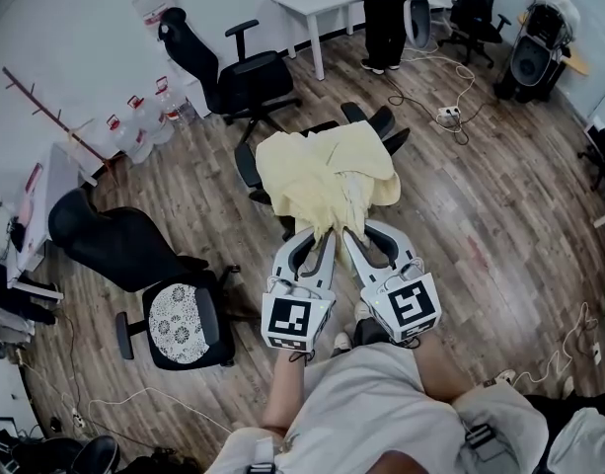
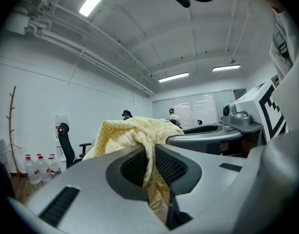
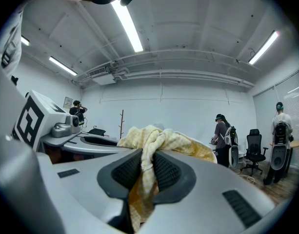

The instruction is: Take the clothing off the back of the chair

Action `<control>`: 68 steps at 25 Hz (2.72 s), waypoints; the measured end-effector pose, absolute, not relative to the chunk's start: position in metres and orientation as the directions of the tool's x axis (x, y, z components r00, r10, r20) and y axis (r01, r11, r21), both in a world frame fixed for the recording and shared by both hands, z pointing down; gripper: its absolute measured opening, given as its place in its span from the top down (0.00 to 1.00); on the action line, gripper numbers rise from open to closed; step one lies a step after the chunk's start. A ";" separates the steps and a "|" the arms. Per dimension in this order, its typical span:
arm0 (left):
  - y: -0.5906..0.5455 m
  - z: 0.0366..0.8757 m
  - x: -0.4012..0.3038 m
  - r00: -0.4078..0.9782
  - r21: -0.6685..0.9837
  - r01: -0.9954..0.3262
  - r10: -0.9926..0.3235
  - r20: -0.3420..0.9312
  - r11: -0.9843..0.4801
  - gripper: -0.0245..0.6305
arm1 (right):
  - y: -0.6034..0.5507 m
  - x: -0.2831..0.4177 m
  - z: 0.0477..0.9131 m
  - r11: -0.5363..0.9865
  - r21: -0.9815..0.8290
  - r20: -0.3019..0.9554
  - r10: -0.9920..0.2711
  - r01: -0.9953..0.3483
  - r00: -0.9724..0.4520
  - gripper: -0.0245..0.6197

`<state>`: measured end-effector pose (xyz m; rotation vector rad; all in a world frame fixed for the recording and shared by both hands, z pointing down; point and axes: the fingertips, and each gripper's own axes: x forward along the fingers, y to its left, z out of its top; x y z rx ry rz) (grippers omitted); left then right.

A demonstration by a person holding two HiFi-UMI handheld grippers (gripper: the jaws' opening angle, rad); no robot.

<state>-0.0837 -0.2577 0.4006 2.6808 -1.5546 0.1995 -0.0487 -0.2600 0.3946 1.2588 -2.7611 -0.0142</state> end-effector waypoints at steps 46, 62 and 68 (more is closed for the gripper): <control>-0.138 0.395 -0.057 0.562 -0.020 -0.823 -0.819 0.113 -0.567 0.87 | -0.139 -0.026 0.390 0.611 0.031 0.082 -0.790 -0.791 -0.608 0.85; -0.102 0.396 -0.024 0.501 -0.028 -0.862 -0.858 0.112 -0.507 0.87 | -0.104 0.007 0.391 0.671 0.022 0.071 -0.741 -0.741 -0.668 0.85; -0.088 0.393 -0.014 0.503 -0.034 -0.860 -0.858 0.104 -0.509 0.87 | -0.092 0.017 0.385 0.666 0.020 0.069 -0.745 -0.745 -0.664 0.85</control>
